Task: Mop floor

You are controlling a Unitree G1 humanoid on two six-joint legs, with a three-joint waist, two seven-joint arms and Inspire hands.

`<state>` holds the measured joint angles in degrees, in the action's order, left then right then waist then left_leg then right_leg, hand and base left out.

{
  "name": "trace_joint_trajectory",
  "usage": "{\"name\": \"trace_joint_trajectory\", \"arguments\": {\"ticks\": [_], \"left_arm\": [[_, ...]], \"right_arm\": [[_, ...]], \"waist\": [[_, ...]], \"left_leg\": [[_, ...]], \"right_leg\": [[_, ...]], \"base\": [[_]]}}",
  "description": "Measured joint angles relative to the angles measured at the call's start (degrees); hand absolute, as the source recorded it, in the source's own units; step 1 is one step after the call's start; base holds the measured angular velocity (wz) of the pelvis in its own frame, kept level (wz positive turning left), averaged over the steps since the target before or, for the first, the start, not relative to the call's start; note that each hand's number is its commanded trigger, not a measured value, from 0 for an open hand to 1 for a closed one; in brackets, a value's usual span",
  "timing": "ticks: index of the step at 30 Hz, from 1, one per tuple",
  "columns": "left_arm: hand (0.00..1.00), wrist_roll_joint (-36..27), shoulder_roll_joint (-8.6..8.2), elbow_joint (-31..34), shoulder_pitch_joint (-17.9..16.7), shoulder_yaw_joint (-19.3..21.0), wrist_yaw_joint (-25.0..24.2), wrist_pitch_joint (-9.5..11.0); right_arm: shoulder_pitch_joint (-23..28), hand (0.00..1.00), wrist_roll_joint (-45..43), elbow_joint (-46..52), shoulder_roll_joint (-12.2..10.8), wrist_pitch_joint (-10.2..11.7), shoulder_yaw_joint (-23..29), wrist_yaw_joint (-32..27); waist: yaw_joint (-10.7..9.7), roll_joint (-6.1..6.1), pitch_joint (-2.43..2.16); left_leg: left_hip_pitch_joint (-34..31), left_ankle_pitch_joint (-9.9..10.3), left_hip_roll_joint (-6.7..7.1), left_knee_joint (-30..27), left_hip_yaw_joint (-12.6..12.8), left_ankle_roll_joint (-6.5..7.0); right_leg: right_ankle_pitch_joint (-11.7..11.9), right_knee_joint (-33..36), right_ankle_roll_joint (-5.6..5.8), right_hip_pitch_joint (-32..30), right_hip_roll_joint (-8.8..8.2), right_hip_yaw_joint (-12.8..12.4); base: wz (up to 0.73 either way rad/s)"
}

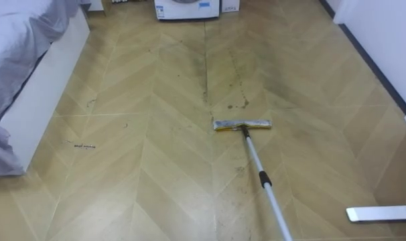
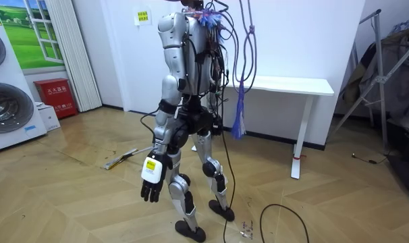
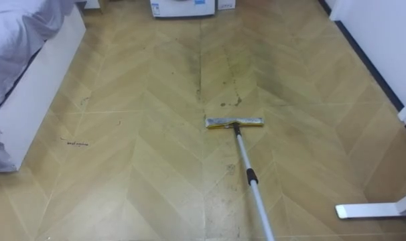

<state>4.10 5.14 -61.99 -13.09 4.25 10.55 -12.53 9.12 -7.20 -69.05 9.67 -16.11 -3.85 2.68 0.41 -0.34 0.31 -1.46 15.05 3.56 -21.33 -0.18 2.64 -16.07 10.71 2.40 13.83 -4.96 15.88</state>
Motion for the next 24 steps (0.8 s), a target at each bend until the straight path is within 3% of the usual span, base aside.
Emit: {"name": "trace_joint_trajectory", "arguments": {"ticks": [8, 16, 19, 22, 24], "left_arm": [[0.0, 0.01, 0.0, -0.02, 0.08, 0.0, -0.01, -0.06], [0.0, 0.11, 0.15, -1.18, 1.51, -0.34, -1.34, -0.07], [0.0, 0.03, 0.14, -1.74, 3.67, -1.12, -1.58, 0.35], [0.0, -0.03, 0.32, -2.85, 6.1, -2.36, -1.47, 1.17], [0.0, -0.09, 0.41, -2.87, 7.64, -2.78, -1.16, 1.88]], "right_arm": [[-0.07, 1.0, 0.0, -0.11, 0.07, -0.12, 0.0, 0.04], [-2.38, 1.0, 0.52, -0.32, 0.1, -0.16, -1.1, -0.02], [-3.67, 1.0, 2.57, -1.14, 0.14, 0.0, -1.7, -0.49], [-5.27, 1.0, 3.85, -1.49, 0.19, 0.38, -1.69, -1.47], [-6.37, 1.0, 5.25, -2.08, 0.15, 1.22, -1.73, -2.49]], "waist": [[-0.04, 0.09, -0.03], [0.03, -0.13, -0.14], [0.07, -0.42, -0.15], [0.17, 0.04, -0.32], [0.3, 0.22, 0.02]], "left_leg": [[-0.36, 0.0, -0.09, 0.0, 0.08, 0.0], [-4.64, -0.04, -0.72, -0.93, 0.89, 0.01], [-7.41, -0.32, -0.81, -1.58, 0.66, 0.16], [-11.68, -0.56, -1.03, -3.09, -0.1, 0.18], [-15.72, -0.81, -1.14, -4.46, -0.6, 0.18]], "right_leg": [[0.0, 0.18, 0.0, -0.34, 0.01, 0.03], [0.0, 1.78, 0.0, -4.96, 0.08, 0.1], [0.0, 2.42, 0.0, -7.73, 0.13, 0.57], [0.0, 3.98, -0.01, -11.58, 0.31, 1.55], [-0.01, 4.72, -0.02, -15.23, 0.55, 1.44]], "base": [[0.0], [-0.03], [0.03], [0.1], [0.06]]}}
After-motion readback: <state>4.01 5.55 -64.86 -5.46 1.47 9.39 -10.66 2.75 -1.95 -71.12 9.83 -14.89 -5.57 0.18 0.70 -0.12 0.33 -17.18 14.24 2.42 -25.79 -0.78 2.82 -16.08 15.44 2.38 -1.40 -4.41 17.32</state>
